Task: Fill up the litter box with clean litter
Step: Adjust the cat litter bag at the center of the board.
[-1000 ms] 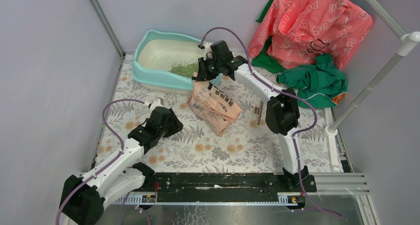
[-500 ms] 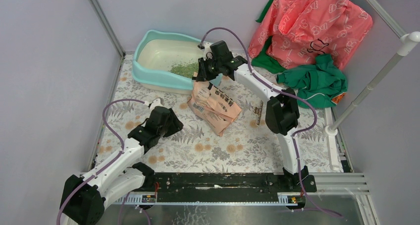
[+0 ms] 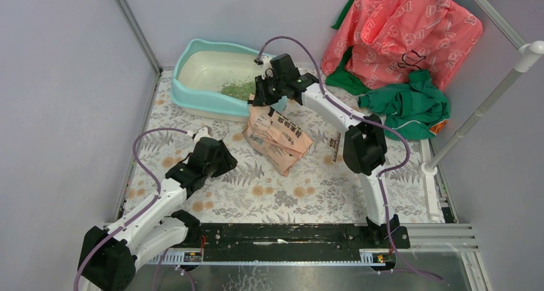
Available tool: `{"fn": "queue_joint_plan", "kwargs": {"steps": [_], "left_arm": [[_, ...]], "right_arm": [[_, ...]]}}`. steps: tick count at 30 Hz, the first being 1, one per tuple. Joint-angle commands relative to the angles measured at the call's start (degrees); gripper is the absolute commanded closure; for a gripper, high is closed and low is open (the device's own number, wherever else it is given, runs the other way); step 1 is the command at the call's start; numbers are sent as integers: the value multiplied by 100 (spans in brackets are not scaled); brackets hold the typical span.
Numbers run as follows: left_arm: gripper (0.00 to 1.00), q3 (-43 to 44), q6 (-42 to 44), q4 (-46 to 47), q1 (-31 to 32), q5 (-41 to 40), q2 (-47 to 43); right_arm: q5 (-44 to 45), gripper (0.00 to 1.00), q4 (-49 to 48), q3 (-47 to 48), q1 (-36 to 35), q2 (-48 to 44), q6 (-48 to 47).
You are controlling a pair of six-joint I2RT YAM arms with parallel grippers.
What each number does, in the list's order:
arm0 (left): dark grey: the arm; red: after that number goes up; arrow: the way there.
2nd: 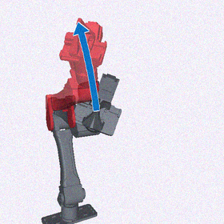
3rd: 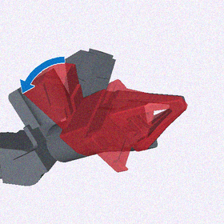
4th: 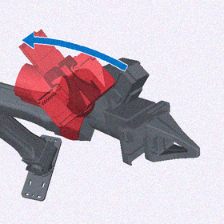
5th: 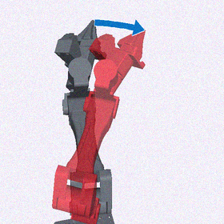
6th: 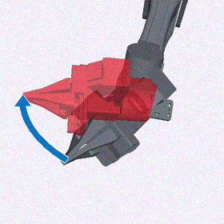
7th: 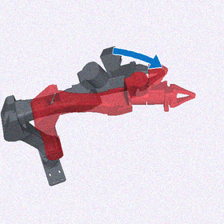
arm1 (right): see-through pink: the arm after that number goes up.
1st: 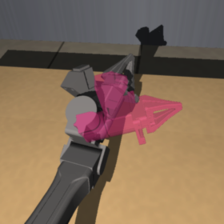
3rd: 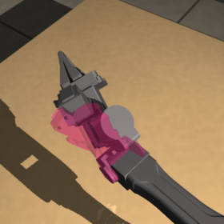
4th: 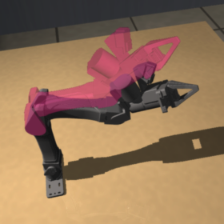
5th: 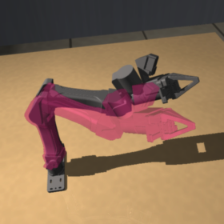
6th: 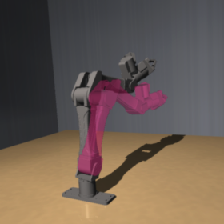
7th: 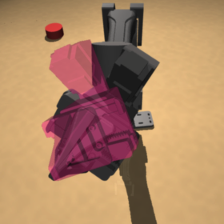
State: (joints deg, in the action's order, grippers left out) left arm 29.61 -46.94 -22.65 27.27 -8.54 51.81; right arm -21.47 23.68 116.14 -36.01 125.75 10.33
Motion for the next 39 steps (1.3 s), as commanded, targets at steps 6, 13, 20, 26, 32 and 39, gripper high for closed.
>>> {"fn": "queue_joint_plan", "kwargs": {"steps": [6,13,20,26,32,39], "left_arm": [[43,-52,108,287,-57,68,10],[43,-42,115,288,-60,73,12],[43,-52,115,297,-66,84,12],[43,-68,106,284,-64,94,-23],[43,-69,99,229,-73,88,-99],[43,-30,98,106,-84,56,-216]], "right_arm": [[185,74,74,1,-129,81,-112],[200,82,64,-60,-132,53,-140],[205,100,67,-107,-134,24,-157],[266,100,28,-209,-134,-59,-176],[182,94,36,-194,-129,-114,-168],[71,47,119,-90,-122,-182,-90]]}}
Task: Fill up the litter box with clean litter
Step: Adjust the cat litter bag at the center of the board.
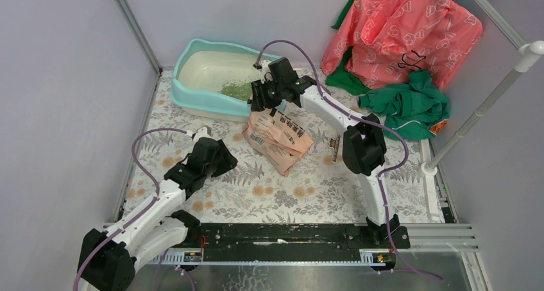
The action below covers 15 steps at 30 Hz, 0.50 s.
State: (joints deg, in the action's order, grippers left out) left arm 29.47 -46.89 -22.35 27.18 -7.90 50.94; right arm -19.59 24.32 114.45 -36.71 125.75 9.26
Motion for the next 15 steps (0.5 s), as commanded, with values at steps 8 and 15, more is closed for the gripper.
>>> {"fn": "queue_joint_plan", "kwargs": {"steps": [8,15], "left_arm": [[39,33,84,-37,-70,12,-230],[26,116,62,-136,-73,-18,-328]], "right_arm": [[168,34,-70,-294,57,-889,189],[467,29,-213,-783,357,-1705,378]]}}
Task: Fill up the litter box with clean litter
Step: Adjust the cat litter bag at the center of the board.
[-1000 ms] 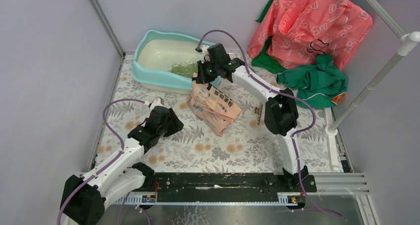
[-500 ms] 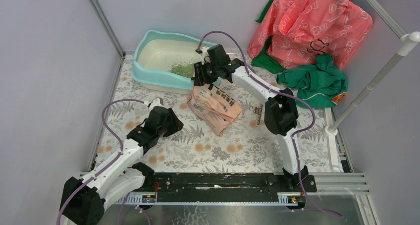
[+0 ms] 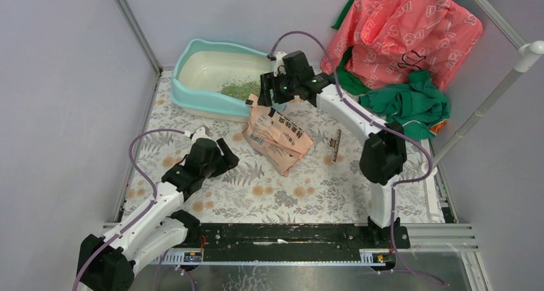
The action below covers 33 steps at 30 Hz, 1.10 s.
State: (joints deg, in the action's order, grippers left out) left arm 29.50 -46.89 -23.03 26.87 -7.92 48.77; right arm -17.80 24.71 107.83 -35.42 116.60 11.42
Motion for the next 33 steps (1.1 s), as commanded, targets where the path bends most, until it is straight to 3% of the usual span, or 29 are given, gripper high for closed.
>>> {"fn": "queue_joint_plan", "kwargs": {"steps": [1,3,5,6,9,14,17,23,33], "left_arm": [[24,118,58,-77,-42,-13,-128],[19,118,37,-100,-41,-27,-163],[4,126,27,-122,-44,-42,-190],[1,132,31,-127,-46,-43,-218],[1,141,19,-174,-41,-72,-266],[1,190,13,-246,-44,-79,-340],[1,244,58,-215,-37,18,-303],[1,383,243,-227,-42,217,-306],[1,293,251,-159,-42,287,-443]], "right_arm": [[321,27,-269,-215,271,-915,181],[453,27,-330,-435,387,-1125,226],[636,26,-343,-685,519,-1369,280],[764,26,-363,-858,593,-1485,334],[1196,26,-448,-1546,876,-1954,537],[2862,25,-100,-2634,1028,-2662,660],[3430,25,178,-3157,1040,-2840,726],[3597,29,-48,-4489,1194,-3282,1017],[3437,37,145,-4805,1186,-2950,997]]}}
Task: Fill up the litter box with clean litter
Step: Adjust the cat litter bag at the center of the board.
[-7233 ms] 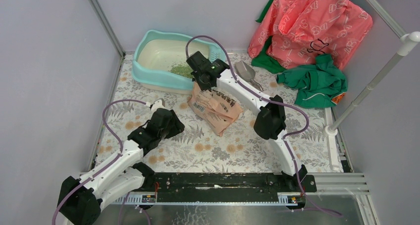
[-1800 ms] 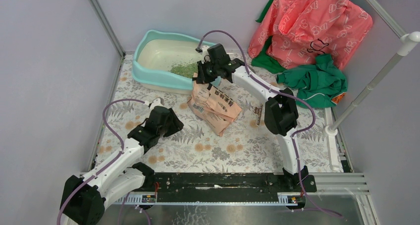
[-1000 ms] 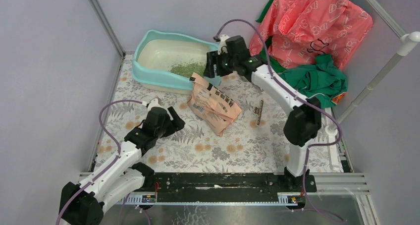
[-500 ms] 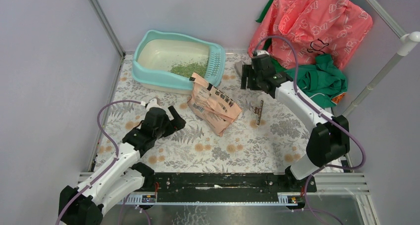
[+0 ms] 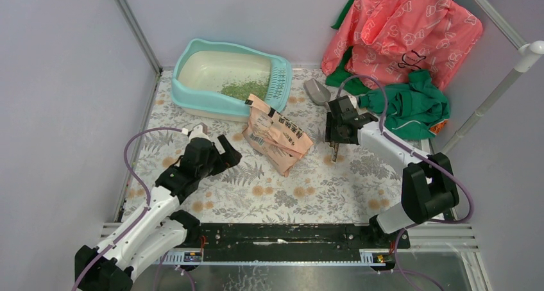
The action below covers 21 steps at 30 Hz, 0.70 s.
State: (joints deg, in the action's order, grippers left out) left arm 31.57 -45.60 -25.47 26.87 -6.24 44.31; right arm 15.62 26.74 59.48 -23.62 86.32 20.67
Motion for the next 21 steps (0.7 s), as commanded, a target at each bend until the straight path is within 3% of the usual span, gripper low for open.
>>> {"fn": "queue_joint_plan", "kwargs": {"steps": [1,16,21], "left_arm": [[1,86,122,98,-42,120,14],[1,15,166,172,-40,237,-103],[1,-3,166,183,-41,243,-125]], "right_arm": [[48,37,-60,54,6,164,71],[84,41,-95,662,-29,1169,132],[163,50,-16,945,-63,1436,118]]}}
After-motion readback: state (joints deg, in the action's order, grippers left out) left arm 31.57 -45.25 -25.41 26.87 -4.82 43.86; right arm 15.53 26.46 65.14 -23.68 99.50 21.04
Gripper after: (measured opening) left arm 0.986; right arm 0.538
